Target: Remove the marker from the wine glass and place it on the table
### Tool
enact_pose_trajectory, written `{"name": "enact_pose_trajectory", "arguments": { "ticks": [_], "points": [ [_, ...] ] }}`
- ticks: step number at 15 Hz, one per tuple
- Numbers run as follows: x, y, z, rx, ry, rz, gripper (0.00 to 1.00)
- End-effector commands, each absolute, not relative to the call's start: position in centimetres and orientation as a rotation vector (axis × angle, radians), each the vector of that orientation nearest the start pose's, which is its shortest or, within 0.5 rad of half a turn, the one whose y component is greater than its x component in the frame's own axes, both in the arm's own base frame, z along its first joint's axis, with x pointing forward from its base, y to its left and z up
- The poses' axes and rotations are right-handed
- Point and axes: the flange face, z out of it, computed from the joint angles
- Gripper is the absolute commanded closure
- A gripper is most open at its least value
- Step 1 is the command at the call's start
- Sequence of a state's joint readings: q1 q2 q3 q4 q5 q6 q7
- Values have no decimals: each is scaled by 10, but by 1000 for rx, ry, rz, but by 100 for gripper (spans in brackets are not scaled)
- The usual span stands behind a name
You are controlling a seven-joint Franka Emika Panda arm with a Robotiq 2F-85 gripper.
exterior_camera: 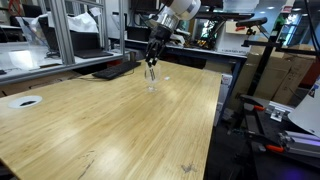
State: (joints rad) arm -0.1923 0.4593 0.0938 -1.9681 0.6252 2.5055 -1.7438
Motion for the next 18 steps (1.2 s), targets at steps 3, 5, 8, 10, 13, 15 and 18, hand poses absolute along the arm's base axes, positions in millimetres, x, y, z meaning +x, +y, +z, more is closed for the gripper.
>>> {"name": "enact_pose_trajectory", "arguments": {
  "ticks": [3,5,8,10,13,15,18],
  "points": [
    [618,-71,234,-2388,-1540,-573,38],
    [617,-72,232,-2385,-1530,-574,47],
    [617,-74,232,-2377,-1511,-578,63],
    [617,-75,232,-2372,-1500,-582,74],
    [618,-74,228,-2366,-1494,-578,73],
    [618,-74,222,-2359,-1496,-568,72],
    [619,-76,218,-2355,-1496,-565,80]
  ]
}}
